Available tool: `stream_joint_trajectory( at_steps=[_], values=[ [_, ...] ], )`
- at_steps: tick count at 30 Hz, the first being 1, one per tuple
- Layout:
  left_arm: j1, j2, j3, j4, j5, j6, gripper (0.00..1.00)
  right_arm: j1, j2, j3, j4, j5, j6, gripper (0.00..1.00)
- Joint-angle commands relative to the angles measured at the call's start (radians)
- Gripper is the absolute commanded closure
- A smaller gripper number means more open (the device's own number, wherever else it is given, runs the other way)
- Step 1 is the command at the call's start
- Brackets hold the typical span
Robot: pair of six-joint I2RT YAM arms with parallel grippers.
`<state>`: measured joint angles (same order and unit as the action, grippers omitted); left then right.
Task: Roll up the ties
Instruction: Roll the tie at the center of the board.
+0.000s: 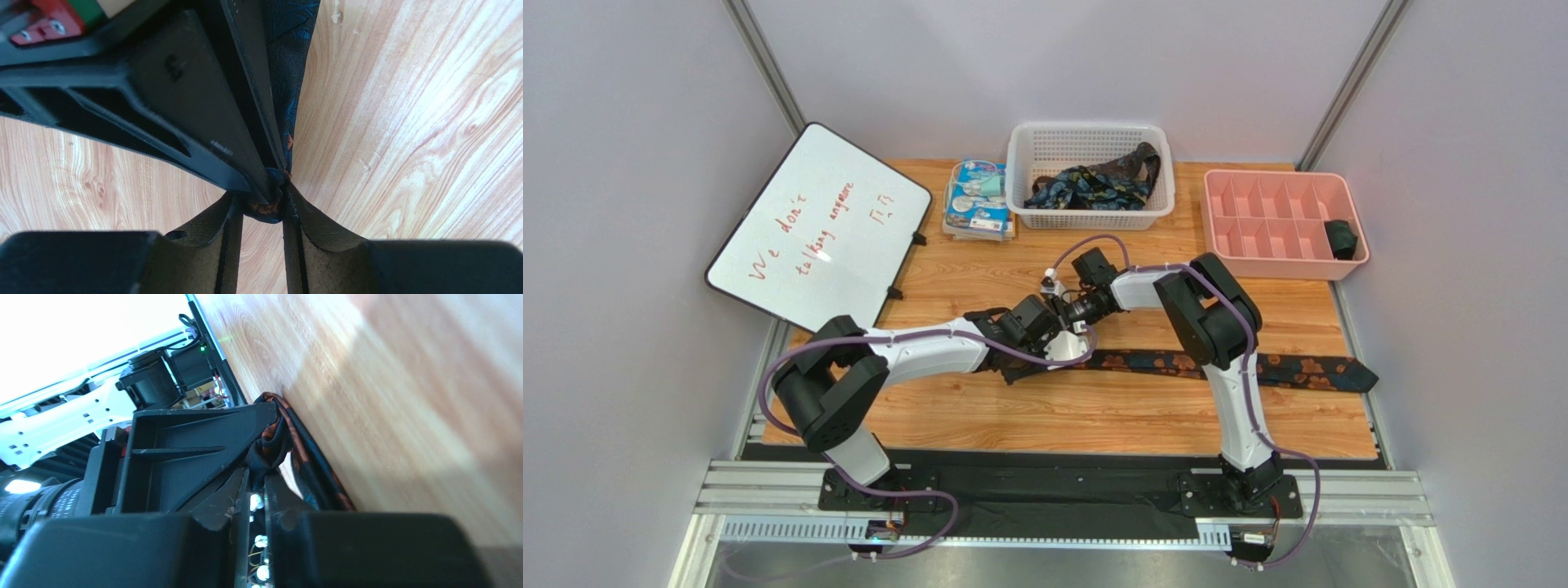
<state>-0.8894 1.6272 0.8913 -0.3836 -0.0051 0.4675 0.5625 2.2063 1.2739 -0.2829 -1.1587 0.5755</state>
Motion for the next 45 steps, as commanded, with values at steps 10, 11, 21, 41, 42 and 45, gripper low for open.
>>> stream_joint_trajectory(
  at_steps=[10,11,21,41,42,45],
  values=[
    [0.174,-0.203,-0.019,-0.090,0.312,0.000,0.36,-0.019,0.058,-0.001,-0.128,0.100,-0.126,1.00],
    [0.196,-0.223,-0.014,-0.100,0.365,0.002,0.34,-0.024,0.061,-0.005,-0.130,0.102,-0.138,1.00],
    [0.230,-0.496,0.026,-0.020,0.464,-0.151,0.00,-0.064,0.056,-0.033,-0.209,0.117,-0.255,1.00],
    [-0.009,-0.413,-0.370,0.813,0.355,-0.378,0.09,-0.193,0.001,-0.146,-0.550,0.088,-0.644,1.00],
    [-0.016,-0.393,-0.376,0.822,0.337,-0.383,0.10,-0.191,0.003,-0.148,-0.550,0.088,-0.646,1.00],
    [-0.039,-0.313,-0.425,0.928,0.261,-0.395,0.17,-0.190,0.013,-0.142,-0.555,0.067,-0.649,1.00]
  ],
)
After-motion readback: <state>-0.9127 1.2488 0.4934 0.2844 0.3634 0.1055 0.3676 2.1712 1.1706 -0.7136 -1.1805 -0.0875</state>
